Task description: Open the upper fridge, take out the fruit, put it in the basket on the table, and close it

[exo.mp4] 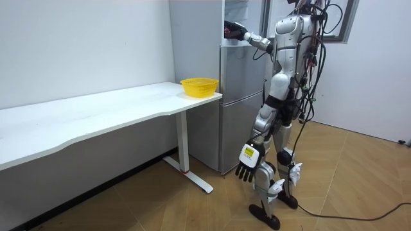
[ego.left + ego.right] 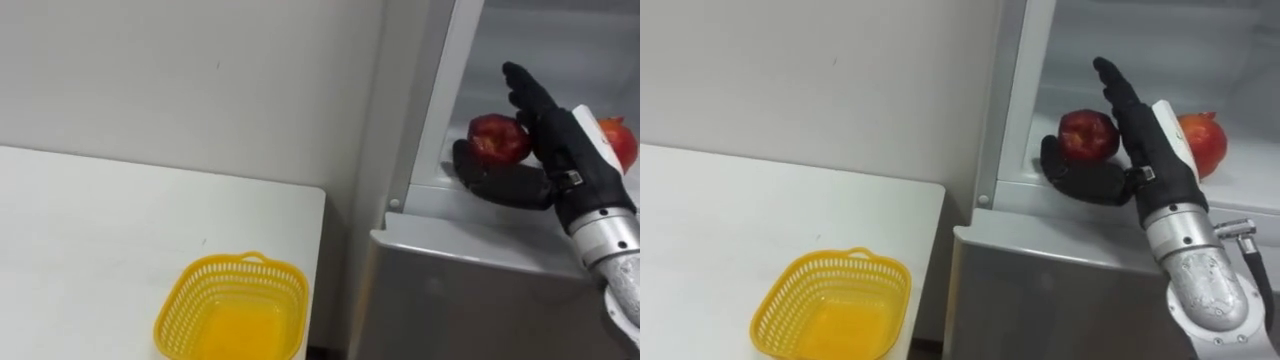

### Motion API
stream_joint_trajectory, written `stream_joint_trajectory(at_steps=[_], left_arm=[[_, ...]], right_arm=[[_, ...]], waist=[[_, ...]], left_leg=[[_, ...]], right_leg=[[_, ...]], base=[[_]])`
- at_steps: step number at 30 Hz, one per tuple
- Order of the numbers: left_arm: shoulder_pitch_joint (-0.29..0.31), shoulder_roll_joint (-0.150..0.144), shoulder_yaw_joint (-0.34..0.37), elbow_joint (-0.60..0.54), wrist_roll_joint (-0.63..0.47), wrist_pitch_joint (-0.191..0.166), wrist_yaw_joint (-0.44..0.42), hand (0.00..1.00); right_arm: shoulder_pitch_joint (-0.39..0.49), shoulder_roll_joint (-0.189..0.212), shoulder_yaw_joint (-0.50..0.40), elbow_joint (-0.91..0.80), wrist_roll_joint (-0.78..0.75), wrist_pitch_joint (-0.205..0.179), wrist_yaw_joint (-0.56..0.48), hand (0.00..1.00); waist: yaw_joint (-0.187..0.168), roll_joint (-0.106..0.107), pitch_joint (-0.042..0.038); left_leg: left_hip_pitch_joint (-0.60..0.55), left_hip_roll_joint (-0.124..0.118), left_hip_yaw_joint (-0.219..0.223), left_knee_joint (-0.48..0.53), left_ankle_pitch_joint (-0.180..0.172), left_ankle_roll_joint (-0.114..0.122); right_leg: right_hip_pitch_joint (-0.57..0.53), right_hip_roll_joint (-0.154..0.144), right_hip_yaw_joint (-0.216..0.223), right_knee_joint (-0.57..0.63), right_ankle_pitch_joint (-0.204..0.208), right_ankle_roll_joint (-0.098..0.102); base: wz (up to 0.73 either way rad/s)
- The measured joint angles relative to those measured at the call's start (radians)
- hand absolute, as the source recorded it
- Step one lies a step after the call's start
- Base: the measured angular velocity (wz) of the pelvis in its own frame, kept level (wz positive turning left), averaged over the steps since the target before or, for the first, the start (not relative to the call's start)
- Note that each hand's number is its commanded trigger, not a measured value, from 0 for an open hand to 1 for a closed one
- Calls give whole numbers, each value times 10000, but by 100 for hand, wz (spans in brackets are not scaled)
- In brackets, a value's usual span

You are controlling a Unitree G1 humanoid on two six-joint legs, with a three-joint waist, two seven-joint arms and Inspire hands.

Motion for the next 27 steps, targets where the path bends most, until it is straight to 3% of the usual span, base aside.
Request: stream_joint_trajectory(at_steps=[1,2,3,4,5,15,27], left_arm=[[-19,1,0,-1,0,38,-1,0],[-31,1,-1,-1,0,62,-1,0],[-49,1,-2,-2,0,96,-4,0],[-51,2,-1,-2,0,103,-7,0],[-52,3,0,-2,0,107,-7,0],[-73,14,-5,-80,0,307,-158,0],[-53,35,-7,-569,0,348,-153,0]], right_arm=[[-36,-73,12,7,37,75,120,0],[-46,-103,13,10,37,87,169,16],[-47,-158,23,9,37,131,267,56],[-49,-215,66,9,92,187,330,85],[-49,-243,89,9,128,205,346,97],[-349,-326,-57,27,124,496,528,100],[-568,-483,93,-43,168,495,778,100]], waist=[[-3,-15,1],[-3,-20,4],[-3,-32,8],[13,-44,7],[11,-53,9],[-8,-165,26],[5,-241,28]], left_leg=[[3,2,0,-2,0,0],[7,1,1,-2,0,0],[18,2,1,0,0,0],[33,3,5,6,0,0],[45,4,7,19,0,0],[77,10,6,-8,0,0],[70,11,33,-25,0,0]], right_leg=[[1,0,2,0,0,0],[4,0,2,0,0,0],[17,0,4,0,0,0],[25,-1,4,0,0,0],[29,-1,5,0,0,0],[18,-2,2,3,0,0],[-30,-6,-4,10,0,0]], base=[[0],[0],[0],[0],[0],[0],[0]])
